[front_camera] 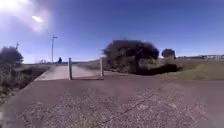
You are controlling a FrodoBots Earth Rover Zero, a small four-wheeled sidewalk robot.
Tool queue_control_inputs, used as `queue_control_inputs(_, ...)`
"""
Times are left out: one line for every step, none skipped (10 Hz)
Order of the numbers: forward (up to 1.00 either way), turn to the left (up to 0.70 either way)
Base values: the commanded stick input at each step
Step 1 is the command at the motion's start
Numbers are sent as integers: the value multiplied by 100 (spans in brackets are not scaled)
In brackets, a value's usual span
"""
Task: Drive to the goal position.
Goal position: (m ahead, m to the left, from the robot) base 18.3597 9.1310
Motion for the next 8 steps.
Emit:
queue_control_inputs(100, 0)
queue_control_inputs(100, 0)
queue_control_inputs(100, 0)
queue_control_inputs(100, 0)
queue_control_inputs(100, 2)
queue_control_inputs(100, 5)
queue_control_inputs(100, 37)
queue_control_inputs(100, 39)
